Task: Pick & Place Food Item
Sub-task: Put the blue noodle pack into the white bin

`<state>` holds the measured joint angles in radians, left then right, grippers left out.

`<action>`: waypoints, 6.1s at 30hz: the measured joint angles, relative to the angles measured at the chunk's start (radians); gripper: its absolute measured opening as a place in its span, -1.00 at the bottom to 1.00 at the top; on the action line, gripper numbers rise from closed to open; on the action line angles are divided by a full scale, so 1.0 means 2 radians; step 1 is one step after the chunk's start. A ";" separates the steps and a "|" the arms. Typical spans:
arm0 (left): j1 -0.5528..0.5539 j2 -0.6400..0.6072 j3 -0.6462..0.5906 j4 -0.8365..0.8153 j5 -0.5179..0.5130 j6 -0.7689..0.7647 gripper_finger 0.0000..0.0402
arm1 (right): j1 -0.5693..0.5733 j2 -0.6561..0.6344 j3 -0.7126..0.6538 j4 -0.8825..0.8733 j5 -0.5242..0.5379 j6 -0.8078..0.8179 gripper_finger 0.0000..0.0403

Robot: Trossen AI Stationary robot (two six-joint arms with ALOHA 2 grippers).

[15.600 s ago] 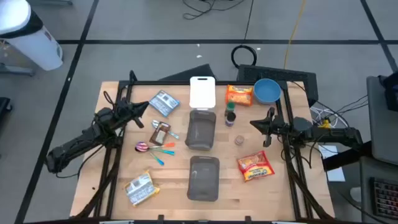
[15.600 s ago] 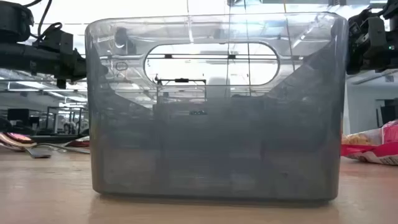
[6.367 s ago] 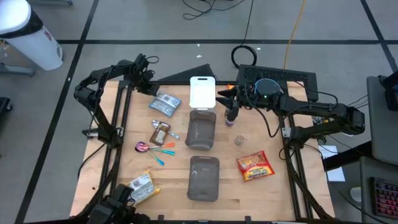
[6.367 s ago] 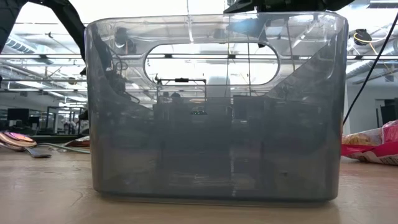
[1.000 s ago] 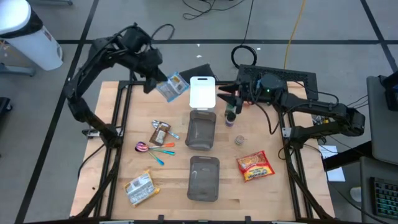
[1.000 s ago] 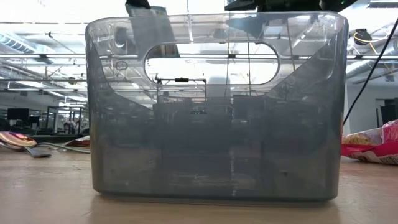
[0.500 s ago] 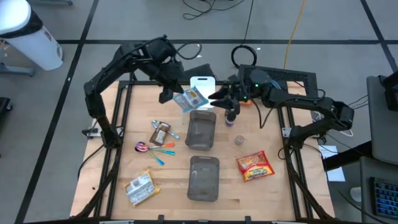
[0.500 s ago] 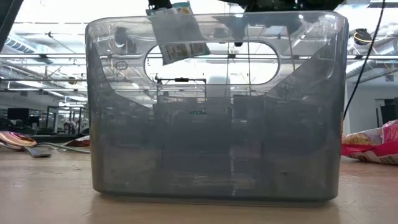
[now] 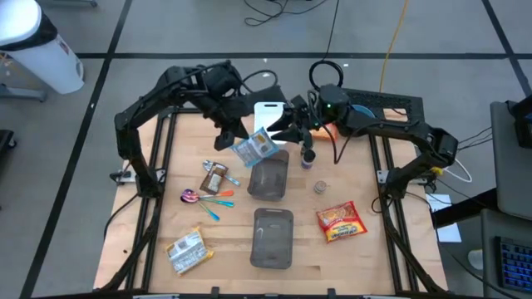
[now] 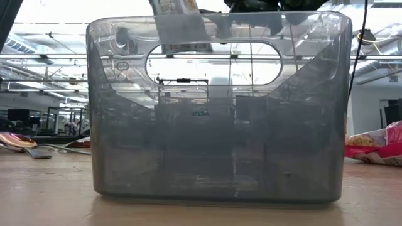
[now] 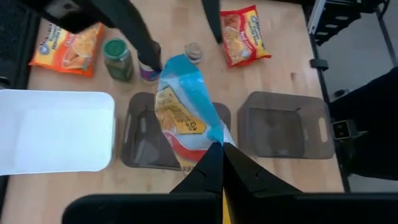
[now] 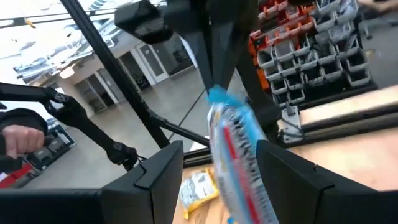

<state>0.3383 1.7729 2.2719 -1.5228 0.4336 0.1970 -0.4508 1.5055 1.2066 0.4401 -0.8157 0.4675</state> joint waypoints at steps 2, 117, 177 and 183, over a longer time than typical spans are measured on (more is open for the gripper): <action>-0.005 0.000 0.000 0.000 0.003 -0.006 -1.00 | -0.001 -0.001 0.003 0.001 0.005 -0.010 -0.02; 0.028 0.017 -0.002 0.071 -0.025 -0.074 0.40 | -0.001 0.035 0.003 0.057 0.002 0.027 -1.00; 0.037 0.018 -0.002 0.083 -0.034 0.002 -0.98 | -0.010 0.034 0.003 0.123 0.017 0.049 -0.78; 0.052 0.018 -0.002 0.073 -0.034 0.008 -0.98 | -0.046 0.034 0.003 0.130 -0.011 0.105 -0.25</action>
<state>0.4421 1.8095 2.2677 -1.3758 0.3652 0.2126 -0.5434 1.5734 1.2125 0.6996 -0.8373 0.6771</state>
